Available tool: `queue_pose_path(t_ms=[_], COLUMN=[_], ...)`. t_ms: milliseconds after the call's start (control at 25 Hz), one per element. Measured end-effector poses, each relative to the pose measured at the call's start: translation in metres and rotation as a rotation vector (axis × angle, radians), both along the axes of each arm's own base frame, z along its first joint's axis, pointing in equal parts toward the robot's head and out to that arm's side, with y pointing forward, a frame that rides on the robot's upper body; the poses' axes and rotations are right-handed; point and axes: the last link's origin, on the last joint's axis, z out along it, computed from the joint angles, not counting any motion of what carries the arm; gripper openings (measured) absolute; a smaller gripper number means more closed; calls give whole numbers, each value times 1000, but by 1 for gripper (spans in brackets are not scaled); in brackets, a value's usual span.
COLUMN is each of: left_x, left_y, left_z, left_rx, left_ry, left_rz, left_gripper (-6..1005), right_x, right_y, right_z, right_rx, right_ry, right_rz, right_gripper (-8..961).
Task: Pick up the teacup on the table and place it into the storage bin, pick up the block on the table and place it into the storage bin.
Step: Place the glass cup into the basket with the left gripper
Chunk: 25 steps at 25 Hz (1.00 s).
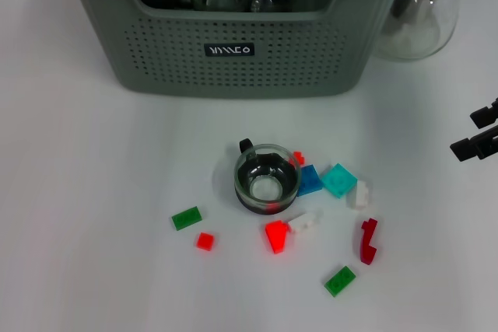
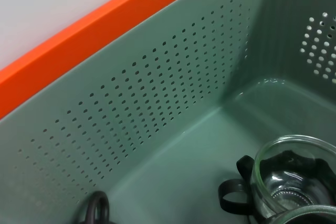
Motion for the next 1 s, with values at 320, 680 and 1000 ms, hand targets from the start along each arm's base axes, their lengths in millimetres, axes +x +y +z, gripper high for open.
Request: queue_pose_path(t_ms=[320,680,1000], left_x=[1,6,5], left_y=[0,0,1], left_z=[0,-11,-11], left_rx=[-1,-11,-11], left_ry=[3,-1,2], left_rz=[-3,-12,-11], left_gripper=[53,53,52], right_x=[1,1,3], right_y=[0,0,0], right_z=[0,-1,-1], right_rx=[1,5,6], right_ry=[-8,-9,-9], right_rz=[-4,-3,-6], right_gripper=[917,917,917])
